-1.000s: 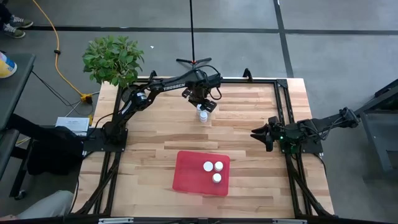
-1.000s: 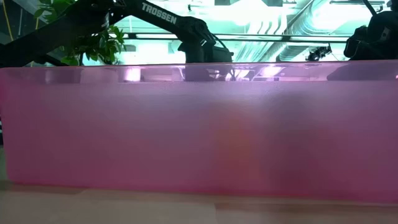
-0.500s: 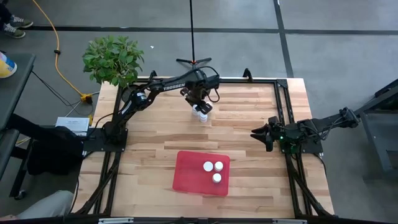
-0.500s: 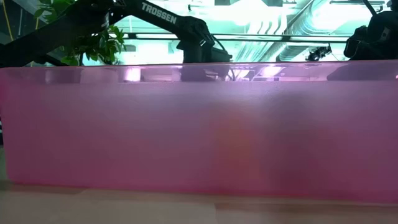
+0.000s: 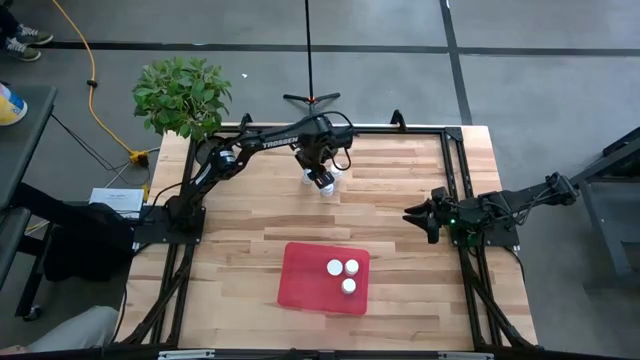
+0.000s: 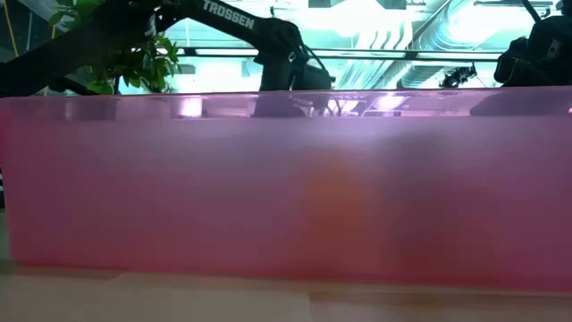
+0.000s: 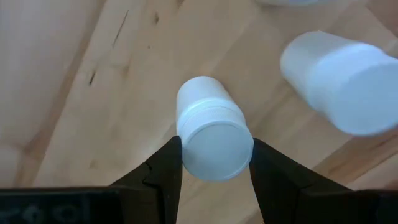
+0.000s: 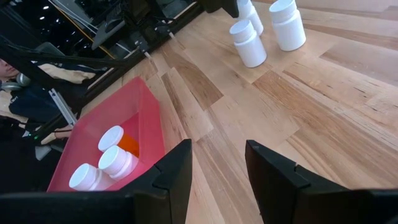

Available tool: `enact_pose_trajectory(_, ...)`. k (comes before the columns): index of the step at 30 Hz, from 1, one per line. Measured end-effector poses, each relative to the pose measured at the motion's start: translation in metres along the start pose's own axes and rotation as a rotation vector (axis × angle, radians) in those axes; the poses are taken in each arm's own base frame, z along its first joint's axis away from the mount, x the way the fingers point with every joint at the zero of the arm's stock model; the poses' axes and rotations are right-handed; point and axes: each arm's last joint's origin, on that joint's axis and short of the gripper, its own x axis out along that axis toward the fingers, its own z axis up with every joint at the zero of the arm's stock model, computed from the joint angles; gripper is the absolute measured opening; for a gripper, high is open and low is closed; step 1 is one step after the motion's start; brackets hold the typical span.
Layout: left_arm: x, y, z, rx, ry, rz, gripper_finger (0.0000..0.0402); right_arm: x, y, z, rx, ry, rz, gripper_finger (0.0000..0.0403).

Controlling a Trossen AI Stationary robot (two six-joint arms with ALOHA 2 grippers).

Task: Pick and place pill bottles into a basket
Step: Put the white pill bottle into the red bin

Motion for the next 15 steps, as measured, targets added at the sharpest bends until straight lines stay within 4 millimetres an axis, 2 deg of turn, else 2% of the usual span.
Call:
enact_pose_trajectory(11,-0.040,0.000,-0.016,0.062,-0.117,-0.020,0.0192,0.000,0.000,0.000,0.002,-0.001,-0.001,0.0140)
enact_pose_trajectory(15,-0.062,0.003,-0.027,0.085,-0.162,-0.046,0.0192,0.000,0.000,0.000,0.016,-0.003,-0.002,0.0140)
